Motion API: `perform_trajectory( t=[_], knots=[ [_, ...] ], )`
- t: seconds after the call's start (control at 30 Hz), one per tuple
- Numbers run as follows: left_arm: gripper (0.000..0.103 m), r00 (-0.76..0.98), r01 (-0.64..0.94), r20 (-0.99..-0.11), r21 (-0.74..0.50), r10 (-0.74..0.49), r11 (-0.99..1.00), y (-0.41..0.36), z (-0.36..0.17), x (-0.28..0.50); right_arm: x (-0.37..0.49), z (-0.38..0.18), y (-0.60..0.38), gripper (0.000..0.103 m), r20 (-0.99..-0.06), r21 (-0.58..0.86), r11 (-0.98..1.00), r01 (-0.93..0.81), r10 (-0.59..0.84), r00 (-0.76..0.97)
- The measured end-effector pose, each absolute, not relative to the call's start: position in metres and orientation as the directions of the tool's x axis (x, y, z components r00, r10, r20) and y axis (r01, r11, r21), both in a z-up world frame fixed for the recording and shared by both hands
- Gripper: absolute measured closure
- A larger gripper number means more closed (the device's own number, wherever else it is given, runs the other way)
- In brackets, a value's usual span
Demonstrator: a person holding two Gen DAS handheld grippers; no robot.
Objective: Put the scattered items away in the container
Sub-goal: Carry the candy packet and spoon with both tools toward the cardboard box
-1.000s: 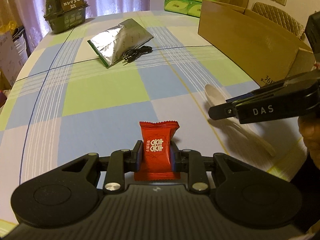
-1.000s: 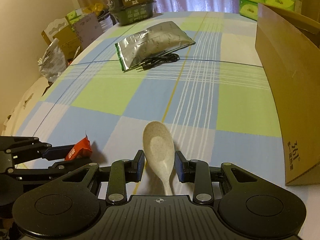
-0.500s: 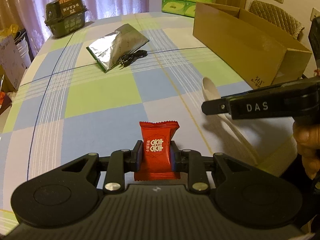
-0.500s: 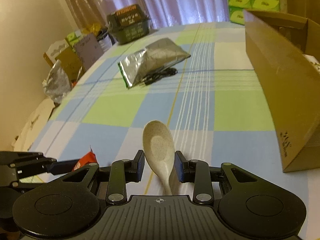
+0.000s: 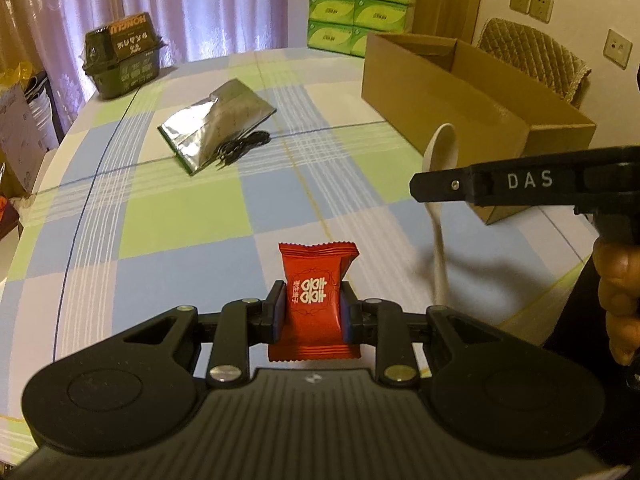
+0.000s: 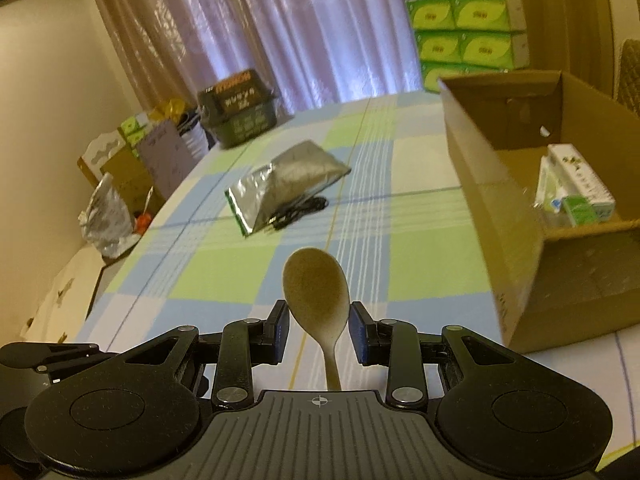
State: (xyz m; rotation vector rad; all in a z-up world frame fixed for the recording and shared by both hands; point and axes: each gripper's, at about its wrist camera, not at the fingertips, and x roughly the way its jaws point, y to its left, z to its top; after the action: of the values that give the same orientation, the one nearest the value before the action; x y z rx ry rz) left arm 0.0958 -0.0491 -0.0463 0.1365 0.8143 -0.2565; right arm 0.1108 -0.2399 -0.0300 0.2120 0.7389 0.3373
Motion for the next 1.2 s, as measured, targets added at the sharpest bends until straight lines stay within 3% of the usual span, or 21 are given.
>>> perform_trajectory(
  t=[0.73,1.2],
  knots=[
    [0.081,0.704,0.349,-0.665,0.02,-0.248,0.937,-0.09,0.008,0.133,0.13,0.036,-0.282,0.068,-0.517,0.299,0.938,-0.177,0.315,0.796],
    [0.081,0.719,0.491,-0.585,0.046,-0.375,0.87,-0.172,0.057,0.17,0.143,0.101,-0.361,0.068,-0.421,0.259,0.96,-0.104,0.209,0.883]
  ],
)
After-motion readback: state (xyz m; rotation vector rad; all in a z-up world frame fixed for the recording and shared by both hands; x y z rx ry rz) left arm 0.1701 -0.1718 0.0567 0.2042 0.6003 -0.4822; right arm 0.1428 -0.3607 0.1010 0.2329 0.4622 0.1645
